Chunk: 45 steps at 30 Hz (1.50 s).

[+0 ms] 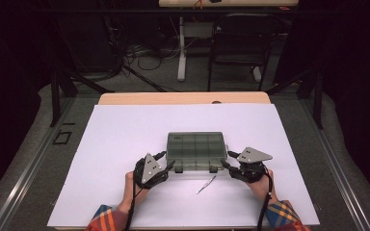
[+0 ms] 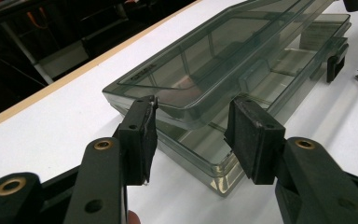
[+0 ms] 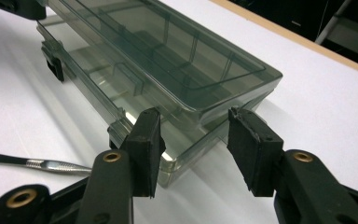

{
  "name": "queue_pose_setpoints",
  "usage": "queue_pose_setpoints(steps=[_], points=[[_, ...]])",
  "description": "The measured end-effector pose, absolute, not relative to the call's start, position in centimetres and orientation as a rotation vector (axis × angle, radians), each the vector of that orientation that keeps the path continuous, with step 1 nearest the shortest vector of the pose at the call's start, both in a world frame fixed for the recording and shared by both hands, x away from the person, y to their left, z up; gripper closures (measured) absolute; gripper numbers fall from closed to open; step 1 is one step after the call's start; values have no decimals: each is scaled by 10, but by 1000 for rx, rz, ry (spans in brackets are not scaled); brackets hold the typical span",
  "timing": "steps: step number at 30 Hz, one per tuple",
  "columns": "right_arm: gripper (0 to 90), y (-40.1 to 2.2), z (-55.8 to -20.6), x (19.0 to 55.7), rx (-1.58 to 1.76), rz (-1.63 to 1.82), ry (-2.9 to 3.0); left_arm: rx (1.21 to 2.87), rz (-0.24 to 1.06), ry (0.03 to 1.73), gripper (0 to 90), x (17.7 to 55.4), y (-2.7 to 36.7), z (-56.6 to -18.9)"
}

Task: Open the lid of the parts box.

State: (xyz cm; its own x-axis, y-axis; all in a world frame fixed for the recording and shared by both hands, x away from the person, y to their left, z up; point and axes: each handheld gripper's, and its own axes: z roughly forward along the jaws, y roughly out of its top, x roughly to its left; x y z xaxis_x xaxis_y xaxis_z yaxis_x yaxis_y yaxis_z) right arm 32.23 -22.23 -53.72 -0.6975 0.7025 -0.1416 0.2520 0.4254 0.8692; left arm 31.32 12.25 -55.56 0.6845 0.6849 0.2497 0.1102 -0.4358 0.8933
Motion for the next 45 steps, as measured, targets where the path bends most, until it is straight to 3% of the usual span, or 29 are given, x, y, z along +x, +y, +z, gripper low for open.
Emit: queue_pose_setpoints(steps=[14, 45], points=[[603, -216, -535, 318, 776, 1186, 2102, 1908, 780, 612, 545, 315, 122, -552], [722, -213, -515, 334, 898, 1201, 2028, 1829, 771, 641, 709, 335, 129, -527]])
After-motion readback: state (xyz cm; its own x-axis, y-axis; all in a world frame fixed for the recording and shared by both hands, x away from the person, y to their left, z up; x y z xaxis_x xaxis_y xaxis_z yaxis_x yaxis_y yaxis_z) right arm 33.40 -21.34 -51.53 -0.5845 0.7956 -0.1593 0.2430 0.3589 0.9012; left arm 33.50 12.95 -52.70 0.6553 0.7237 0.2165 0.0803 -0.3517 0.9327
